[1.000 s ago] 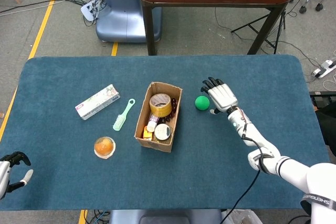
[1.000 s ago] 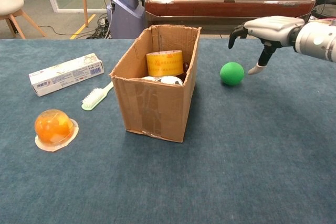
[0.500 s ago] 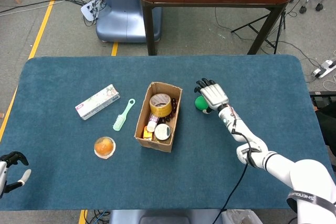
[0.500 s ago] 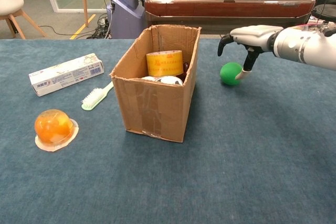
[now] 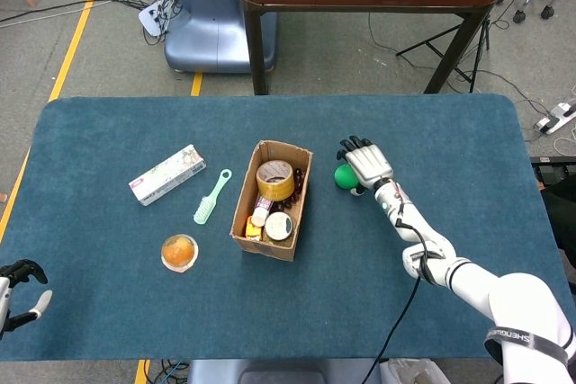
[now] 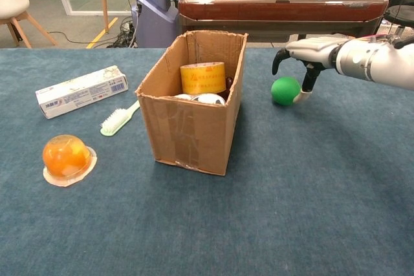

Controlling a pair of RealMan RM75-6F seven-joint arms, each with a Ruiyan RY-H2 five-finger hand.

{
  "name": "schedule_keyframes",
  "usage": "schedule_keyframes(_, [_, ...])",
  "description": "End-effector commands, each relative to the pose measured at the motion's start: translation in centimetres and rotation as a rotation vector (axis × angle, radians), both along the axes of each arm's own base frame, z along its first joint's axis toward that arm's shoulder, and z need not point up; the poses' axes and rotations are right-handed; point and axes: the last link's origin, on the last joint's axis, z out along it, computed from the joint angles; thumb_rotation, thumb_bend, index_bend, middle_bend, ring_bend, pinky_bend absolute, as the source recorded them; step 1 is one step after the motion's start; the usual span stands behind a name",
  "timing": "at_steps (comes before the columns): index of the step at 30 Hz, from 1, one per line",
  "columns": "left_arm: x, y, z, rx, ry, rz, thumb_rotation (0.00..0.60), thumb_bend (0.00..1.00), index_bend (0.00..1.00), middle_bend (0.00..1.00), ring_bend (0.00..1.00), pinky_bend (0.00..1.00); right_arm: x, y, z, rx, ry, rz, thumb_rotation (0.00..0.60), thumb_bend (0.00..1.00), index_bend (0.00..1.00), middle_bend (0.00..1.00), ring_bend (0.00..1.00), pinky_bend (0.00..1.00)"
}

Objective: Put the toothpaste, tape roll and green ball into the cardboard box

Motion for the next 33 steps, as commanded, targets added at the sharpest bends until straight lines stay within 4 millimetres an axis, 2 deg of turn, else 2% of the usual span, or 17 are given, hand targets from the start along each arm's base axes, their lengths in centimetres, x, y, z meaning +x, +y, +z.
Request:
schedule_keyframes(1, [-0.01, 0.01, -0.01, 0.0, 0.0, 0.001, 0.6, 0.27, 0.53, 0.44, 0.45, 0.65, -0.12, 0.04, -0.2, 0.006, 0.007, -0.004, 0.6, 0.03, 0.28, 0.1, 0.0, 0.15])
schedule_keyframes(7, [-0.08, 0.01, 0.11, 0.003, -0.004, 0.003, 0.6, 0.27, 0.53, 0.44, 0.45, 0.65, -0.22, 0.02, -0.51, 0.012, 0.016, -0.011, 0.6, 0.06, 0.28, 0.1, 0.0, 0.14])
schedule_keyframes(18, [-0.06, 0.0, 0.11, 0.002, -0.005, 0.003, 0.6, 0.27, 0.53, 0.44, 0.45, 0.65, -0.53, -0.13, -0.73, -0.003, 0.02, -0.022, 0.6, 0.09, 0.37, 0.1, 0.0, 0.14])
schedule_keyframes(33, [-0.02, -0.02, 0.14, 0.003, -0.004, 0.002, 0.6, 0.27, 0.53, 0.44, 0.45, 0.65, -0.86, 0.08, -0.99, -0.031, -0.01, -0.017, 0.6, 0.13, 0.44, 0.15, 0.0, 0.14])
